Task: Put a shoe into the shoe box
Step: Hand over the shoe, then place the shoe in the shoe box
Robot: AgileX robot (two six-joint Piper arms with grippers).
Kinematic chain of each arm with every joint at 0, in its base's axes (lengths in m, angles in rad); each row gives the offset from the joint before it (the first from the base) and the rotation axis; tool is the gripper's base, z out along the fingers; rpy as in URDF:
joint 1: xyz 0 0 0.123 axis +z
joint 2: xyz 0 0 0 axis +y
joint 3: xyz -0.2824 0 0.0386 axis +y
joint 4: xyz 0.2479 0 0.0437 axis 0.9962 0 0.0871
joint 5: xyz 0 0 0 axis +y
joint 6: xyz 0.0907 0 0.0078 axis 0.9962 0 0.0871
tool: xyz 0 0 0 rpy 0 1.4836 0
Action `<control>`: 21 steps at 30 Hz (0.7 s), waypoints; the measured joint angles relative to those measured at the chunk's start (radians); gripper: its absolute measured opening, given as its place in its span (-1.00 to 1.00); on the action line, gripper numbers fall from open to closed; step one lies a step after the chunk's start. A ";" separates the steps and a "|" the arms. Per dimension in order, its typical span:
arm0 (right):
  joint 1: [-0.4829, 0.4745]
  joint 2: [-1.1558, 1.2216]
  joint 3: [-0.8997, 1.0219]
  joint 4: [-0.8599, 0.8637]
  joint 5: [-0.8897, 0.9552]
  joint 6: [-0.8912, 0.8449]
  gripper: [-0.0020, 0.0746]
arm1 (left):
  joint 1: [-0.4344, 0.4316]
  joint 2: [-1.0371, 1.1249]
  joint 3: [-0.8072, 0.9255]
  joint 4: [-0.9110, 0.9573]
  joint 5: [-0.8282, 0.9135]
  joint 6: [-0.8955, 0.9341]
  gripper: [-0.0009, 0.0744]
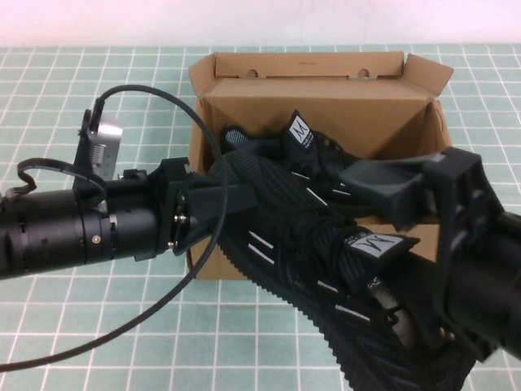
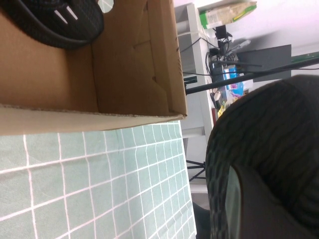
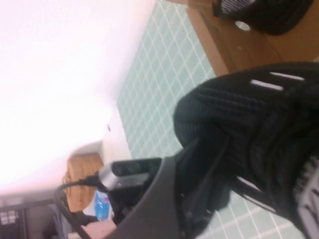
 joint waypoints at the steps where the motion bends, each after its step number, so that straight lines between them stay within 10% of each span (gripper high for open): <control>1: 0.000 0.009 0.000 -0.024 -0.001 0.020 0.80 | 0.000 0.000 0.000 0.000 0.000 0.000 -0.60; 21: 0.000 0.161 0.002 -0.325 -0.023 0.226 0.72 | 0.000 0.000 0.000 0.007 0.031 0.002 -0.60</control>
